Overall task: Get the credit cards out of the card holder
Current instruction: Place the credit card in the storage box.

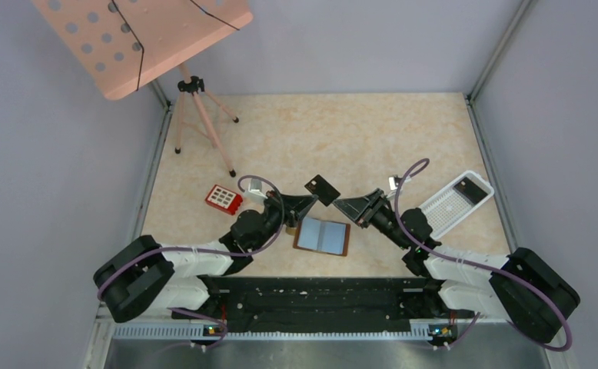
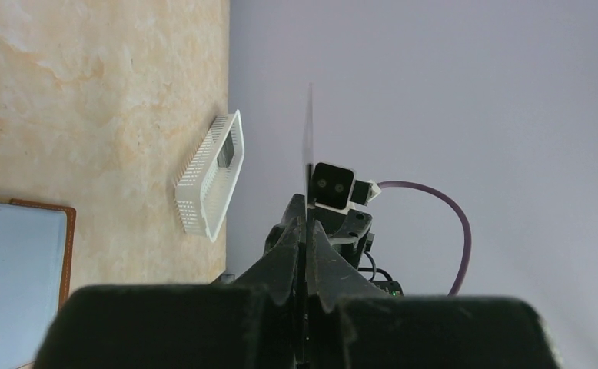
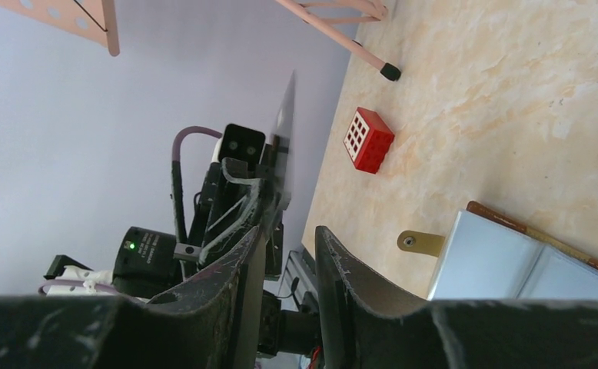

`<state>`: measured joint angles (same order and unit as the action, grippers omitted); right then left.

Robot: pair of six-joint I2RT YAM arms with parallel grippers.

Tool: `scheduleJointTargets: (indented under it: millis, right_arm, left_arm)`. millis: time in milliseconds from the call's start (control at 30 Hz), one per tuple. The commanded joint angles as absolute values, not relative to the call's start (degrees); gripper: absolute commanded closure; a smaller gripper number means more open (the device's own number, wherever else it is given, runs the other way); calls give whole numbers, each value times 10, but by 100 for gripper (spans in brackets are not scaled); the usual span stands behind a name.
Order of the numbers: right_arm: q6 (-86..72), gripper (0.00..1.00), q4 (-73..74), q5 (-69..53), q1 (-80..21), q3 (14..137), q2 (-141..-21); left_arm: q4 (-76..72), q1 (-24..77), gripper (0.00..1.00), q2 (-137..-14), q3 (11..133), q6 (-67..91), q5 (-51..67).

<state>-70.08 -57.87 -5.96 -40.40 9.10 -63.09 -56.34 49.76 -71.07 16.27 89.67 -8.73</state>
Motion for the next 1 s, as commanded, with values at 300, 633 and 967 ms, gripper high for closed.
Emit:
scheduleJointTargets:
  millis: [300,633,967]
  right_arm:
    - [-686,67,-596,-57,-410,122,-626]
    - [-680,82,-585,-62,-410,135,-634]
    - [-631,100,-457,-73,-353,169,-575]
  left_arm:
    - [-621,500,100,-735,150,930,-83]
    - [-635,500,100,-745,154,923,-73]
    - [-528,499,36,-718,180,890,-28]
